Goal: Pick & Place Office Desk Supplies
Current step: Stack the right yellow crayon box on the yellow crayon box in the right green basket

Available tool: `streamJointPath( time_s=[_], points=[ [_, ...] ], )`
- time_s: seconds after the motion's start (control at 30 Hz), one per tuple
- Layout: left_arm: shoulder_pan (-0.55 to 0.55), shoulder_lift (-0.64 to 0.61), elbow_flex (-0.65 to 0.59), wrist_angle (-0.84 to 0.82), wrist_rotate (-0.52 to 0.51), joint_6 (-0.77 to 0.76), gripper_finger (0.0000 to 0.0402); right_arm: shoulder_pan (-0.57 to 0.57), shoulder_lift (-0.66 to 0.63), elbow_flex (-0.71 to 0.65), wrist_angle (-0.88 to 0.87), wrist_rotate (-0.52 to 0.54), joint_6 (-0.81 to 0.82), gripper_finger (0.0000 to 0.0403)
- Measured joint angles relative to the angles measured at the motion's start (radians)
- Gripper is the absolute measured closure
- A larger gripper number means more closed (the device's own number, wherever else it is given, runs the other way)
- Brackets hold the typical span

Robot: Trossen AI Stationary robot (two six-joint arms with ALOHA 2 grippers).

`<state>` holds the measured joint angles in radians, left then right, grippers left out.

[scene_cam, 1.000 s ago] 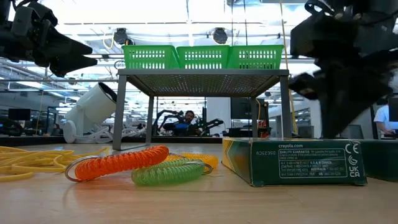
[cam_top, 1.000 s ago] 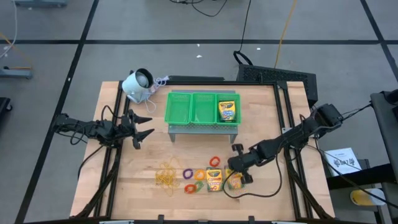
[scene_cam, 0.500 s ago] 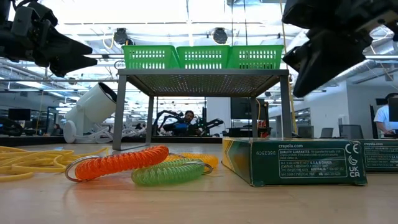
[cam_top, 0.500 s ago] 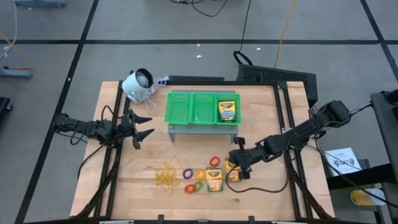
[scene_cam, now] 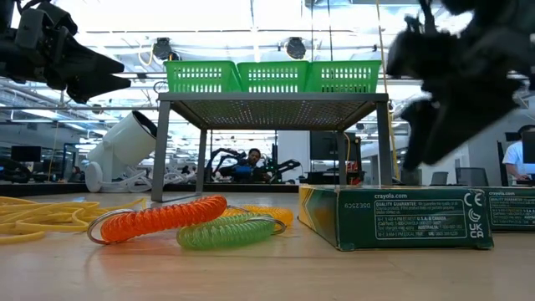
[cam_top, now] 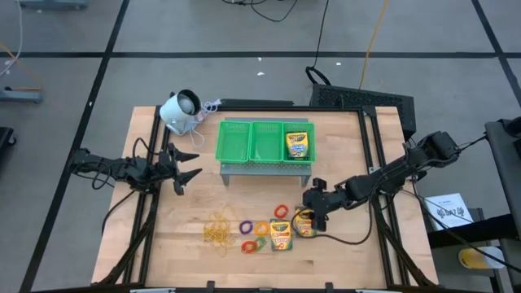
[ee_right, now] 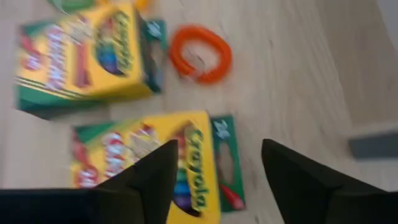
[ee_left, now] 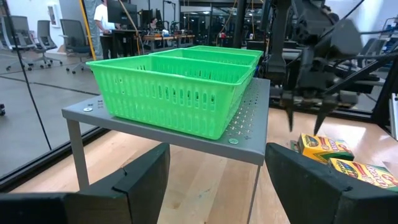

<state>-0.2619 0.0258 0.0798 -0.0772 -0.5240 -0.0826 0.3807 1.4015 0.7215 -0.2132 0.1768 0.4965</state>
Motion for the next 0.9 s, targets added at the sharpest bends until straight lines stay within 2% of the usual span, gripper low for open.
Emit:
streamJointPath(
  time_s=[0.13, 0.3, 0.63, 0.9],
  points=[
    [0.0, 0.0, 0.0, 0.0, 0.0, 0.0, 0.0131, -0.002, 0.0, -0.087, 0.09, -0.013, 0.033, 0.0162],
    [0.0, 0.0, 0.0, 0.0, 0.0, 0.0, 0.0131, -0.002, -0.002, -0.154, 0.209, -0.148, 0.077, 0.0182],
    [0.0, 0.0, 0.0, 0.0, 0.0, 0.0, 0.0131, -0.001, 0.0, -0.165, 0.324, -0.312, 0.067, 0.0225],
    [0.0, 0.0, 0.0, 0.0, 0.0, 0.0, 0.0131, 0.008, 0.0, -0.165, 0.331, -0.337, 0.072, 0.0231]
  ],
)
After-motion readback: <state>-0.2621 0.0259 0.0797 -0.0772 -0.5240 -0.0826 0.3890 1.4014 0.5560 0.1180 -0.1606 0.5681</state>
